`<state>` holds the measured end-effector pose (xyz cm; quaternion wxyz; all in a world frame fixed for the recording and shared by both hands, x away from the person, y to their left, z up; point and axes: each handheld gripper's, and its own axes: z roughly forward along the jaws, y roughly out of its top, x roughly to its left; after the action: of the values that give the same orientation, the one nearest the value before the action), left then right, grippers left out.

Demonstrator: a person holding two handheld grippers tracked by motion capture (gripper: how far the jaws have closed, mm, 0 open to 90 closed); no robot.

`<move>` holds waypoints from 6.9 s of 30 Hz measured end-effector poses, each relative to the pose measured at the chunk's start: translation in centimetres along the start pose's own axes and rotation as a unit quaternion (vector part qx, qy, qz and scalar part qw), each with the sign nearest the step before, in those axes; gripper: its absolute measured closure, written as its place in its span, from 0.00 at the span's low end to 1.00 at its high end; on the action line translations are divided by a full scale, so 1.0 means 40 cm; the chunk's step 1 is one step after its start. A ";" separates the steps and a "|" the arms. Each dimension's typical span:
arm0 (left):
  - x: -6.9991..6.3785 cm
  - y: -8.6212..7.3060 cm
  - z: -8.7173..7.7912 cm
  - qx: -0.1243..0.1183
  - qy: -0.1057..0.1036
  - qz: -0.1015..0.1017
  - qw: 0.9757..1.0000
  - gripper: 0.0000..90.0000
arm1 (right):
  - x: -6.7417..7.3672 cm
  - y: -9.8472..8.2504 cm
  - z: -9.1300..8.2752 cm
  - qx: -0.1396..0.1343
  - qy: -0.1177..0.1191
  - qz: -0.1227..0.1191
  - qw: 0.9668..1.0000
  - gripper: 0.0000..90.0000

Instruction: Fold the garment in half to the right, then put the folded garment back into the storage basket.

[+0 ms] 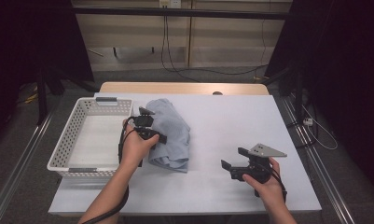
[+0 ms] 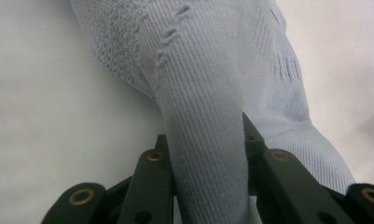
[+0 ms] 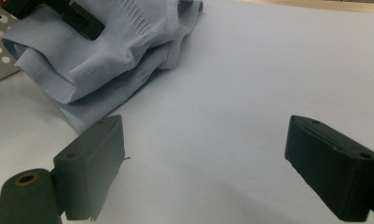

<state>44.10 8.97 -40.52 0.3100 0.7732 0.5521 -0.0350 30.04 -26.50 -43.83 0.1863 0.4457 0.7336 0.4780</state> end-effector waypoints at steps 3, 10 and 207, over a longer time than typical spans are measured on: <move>0.005 0.014 -0.006 0.005 -0.003 -0.002 1.000 0.81 | -0.001 0.002 0.001 -0.001 0.000 -0.001 1.000 0.13; 0.007 0.037 -0.016 0.015 0.003 0.008 1.000 0.81 | 0.001 0.003 0.004 0.000 0.001 -0.001 1.000 0.13; 0.115 0.295 -0.438 0.035 0.153 0.070 0.985 0.81 | 0.019 0.021 0.017 -0.013 0.023 -0.010 1.000 0.11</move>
<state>51.16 19.56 -23.02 0.1959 0.8165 0.5362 0.0861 30.51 -25.37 -43.31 0.1793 0.4247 0.7361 0.4956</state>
